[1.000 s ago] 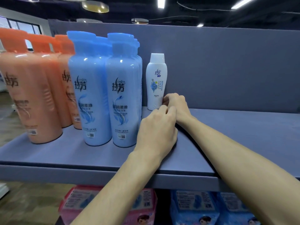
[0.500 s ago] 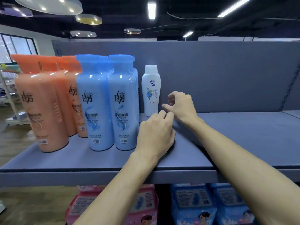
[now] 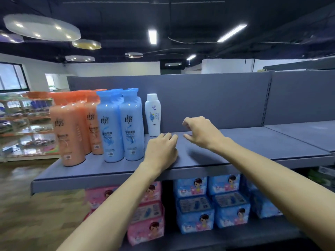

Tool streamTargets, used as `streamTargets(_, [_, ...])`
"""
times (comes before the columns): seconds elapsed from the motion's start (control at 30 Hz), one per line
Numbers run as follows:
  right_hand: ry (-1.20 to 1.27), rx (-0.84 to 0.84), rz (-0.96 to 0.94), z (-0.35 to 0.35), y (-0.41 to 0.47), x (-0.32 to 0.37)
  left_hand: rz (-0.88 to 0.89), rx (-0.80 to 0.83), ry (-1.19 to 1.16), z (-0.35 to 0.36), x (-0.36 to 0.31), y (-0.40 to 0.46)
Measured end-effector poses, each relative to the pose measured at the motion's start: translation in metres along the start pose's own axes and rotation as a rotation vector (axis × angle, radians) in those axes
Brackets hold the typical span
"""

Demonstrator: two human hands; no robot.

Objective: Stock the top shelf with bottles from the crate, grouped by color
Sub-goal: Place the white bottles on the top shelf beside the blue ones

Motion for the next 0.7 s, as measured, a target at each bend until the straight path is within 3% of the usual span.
streamTargets(0.27, [0.058, -0.011, -0.079, -0.023, -0.057, -0.001, 0.054, -0.193, -0.012, -0.043, -0.033, -0.028])
streamTargets(0.5, [0.113, -0.017, -0.083, -0.034, -0.105, -0.001, 0.164, -0.192, -0.041, -0.044, -0.059, -0.062])
streamTargets(0.7, [0.137, 0.046, 0.009, 0.005, -0.151, 0.003, 0.175, -0.104, -0.172, -0.024, -0.066, -0.114])
Point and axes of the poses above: each hand's wrist, its own y-axis towards the middle knuckle, its own z-axis out of the palm, x = y × z, the point moved 7 cm from there along y, towards the middle knuckle, and after that the axes turned 3 degrees about y, right-handed, at the moved point
